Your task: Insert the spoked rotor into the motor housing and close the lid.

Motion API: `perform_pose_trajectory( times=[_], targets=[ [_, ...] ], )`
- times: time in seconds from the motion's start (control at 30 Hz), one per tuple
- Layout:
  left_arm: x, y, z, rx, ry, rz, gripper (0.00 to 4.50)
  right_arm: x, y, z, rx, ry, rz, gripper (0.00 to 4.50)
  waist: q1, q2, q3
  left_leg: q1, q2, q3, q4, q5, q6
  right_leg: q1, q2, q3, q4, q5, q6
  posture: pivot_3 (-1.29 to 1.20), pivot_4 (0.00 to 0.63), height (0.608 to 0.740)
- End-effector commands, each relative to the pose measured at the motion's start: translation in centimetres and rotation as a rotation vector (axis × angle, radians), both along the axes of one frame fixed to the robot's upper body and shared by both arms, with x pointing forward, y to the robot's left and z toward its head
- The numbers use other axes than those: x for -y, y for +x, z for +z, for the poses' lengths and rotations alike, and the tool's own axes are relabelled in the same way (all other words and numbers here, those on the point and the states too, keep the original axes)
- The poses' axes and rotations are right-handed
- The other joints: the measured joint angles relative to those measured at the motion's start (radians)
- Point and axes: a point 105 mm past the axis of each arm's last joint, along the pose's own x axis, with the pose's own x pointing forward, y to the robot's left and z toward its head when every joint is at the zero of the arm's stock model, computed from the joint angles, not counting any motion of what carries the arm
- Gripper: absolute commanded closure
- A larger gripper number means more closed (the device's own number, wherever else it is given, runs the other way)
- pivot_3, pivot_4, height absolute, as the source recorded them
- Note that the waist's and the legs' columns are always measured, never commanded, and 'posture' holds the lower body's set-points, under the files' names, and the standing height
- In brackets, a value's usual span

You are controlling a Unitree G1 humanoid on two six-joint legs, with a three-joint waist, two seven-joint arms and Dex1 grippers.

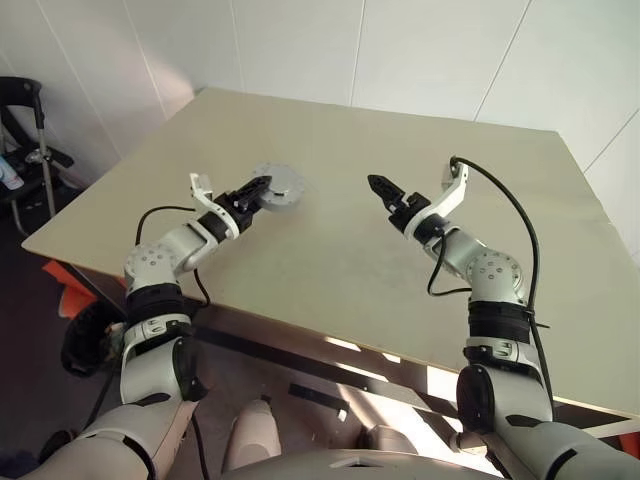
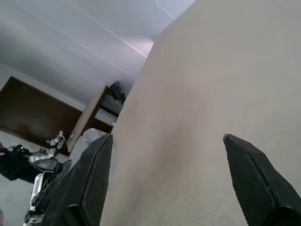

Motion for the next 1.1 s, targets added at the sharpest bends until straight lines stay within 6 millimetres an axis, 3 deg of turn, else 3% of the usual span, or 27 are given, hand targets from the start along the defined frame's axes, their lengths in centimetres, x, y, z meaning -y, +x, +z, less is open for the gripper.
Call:
perform_pose_trajectory(
  times=[0.03,0.43,0.83,1.1],
  targets=[
    [-2.2,0.4,2.0,0.075,-0.047,0.09,2.42,0.5,-0.2,1.8,0.072,0.026,0.007,0.25,0.0,0.0,0.0,0.0,0.0,0.0,0.0,0.0,0.0,0.0,0.0,0.0,0.0,0.0,0.0,0.0,0.0,0.74],
    [-5.9,1.7,-0.1,-0.029,-0.073,0.275,2.42,0.2,-0.5,2.4,0.097,0.055,0.039,0.25,0.001,0.0,0.0,0.0,0.001,0.0,0.0,0.0,0.0,0.0,0.0,0.0,0.0,0.0,0.0,0.0,0.0,0.74],
    [-5.8,1.5,-1.8,-0.078,-0.067,0.273,2.42,0.2,-1.7,3.9,0.23,0.088,0.019,0.25,0.001,0.0,0.0,-0.001,0.001,0.0,0.0,0.0,0.0,0.0,0.0,-0.001,-0.001,0.0,0.0,0.0,0.0,0.74],
    [-5.0,1.2,-2.4,-0.098,-0.032,0.226,2.42,-2.5,-4.5,2.1,0.247,-0.08,0.259,0.25,0.003,0.0,0.0,0.0,0.001,0.0,0.0,0.0,0.0,0.001,0.0,-0.001,-0.001,0.0,0.0,0.0,0.0,0.74]
  ],
)
